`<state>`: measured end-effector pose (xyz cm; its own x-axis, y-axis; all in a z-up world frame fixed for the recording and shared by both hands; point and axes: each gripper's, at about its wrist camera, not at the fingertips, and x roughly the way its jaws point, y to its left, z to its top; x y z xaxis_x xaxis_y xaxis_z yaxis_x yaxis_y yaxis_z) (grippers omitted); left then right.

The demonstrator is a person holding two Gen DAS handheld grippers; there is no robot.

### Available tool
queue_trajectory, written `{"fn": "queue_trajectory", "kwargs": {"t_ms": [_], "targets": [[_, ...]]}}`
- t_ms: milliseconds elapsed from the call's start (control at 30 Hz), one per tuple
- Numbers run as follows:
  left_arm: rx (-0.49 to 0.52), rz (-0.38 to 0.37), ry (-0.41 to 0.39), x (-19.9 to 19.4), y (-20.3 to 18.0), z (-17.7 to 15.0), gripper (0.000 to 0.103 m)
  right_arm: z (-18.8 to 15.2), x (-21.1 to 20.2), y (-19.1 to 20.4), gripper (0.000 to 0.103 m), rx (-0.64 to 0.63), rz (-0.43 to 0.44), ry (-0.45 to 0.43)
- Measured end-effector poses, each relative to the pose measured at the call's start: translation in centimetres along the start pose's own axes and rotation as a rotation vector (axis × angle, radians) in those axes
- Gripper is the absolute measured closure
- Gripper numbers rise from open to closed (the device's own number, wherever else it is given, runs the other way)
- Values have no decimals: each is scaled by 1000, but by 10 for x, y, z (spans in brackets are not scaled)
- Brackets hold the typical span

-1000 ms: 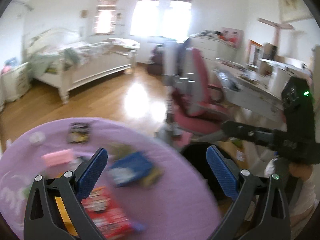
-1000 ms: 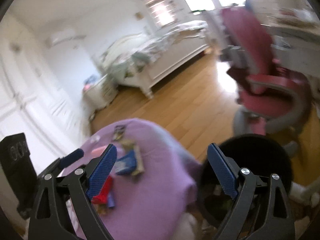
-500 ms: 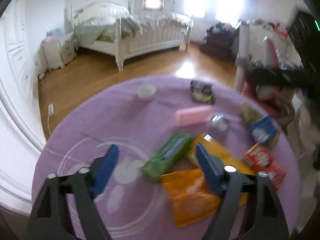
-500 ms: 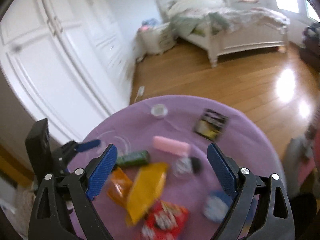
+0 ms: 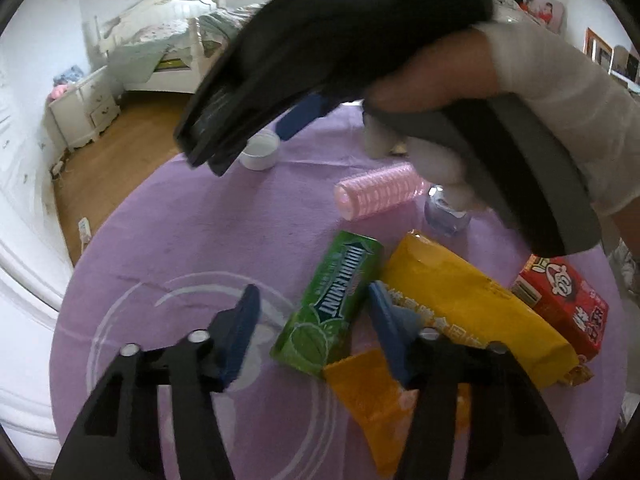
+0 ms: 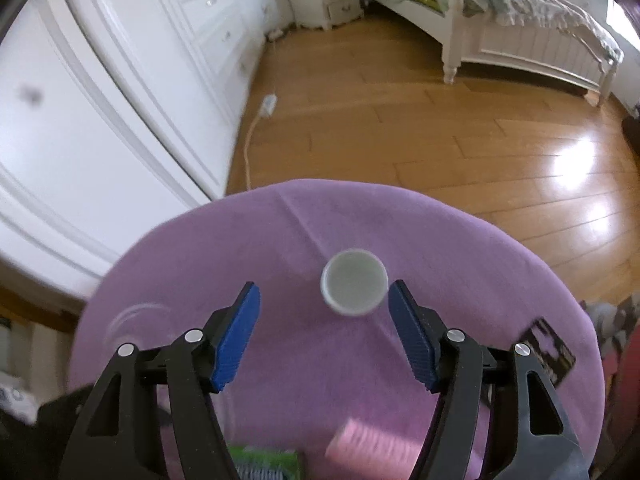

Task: Collect trash
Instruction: 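Grasp the green Doublemint gum pack with the left gripper while the right grasps the white cup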

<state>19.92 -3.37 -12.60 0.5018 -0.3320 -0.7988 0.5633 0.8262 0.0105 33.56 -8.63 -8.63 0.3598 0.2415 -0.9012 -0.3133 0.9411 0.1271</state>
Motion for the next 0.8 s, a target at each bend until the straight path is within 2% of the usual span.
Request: {"fn": "queue_trajectory", "kwargs": {"t_ms": [100, 133, 167, 267, 367, 500, 633, 733, 800], "targets": [[-8, 16, 0, 3, 2, -2, 63, 1, 11, 1, 51, -10, -21, 19], [-16, 18, -3, 2, 3, -2, 69, -1, 12, 2, 55, -15, -33, 18], [-36, 15, -7, 1, 7, -3, 70, -4, 12, 0, 66, -19, -38, 18], [-115, -20, -14, -4, 18, -7, 71, -13, 5, -8, 66, 6, 12, 15], [-158, -1, -57, -19, 26, -12, 72, -27, -22, -14, 66, 27, 63, -38], [-217, -29, -144, -53, 28, -18, 72, -60, -83, -19, 65, 66, 174, -165], [-234, -62, -210, -81, 15, -15, 71, -108, -147, -30, 65, 124, 269, -334], [-237, -92, -251, -98, -6, -11, 71, -149, -186, -46, 65, 204, 305, -446], [-234, -118, -268, -101, -22, -3, 71, -182, -209, -61, 65, 258, 298, -511]]}}
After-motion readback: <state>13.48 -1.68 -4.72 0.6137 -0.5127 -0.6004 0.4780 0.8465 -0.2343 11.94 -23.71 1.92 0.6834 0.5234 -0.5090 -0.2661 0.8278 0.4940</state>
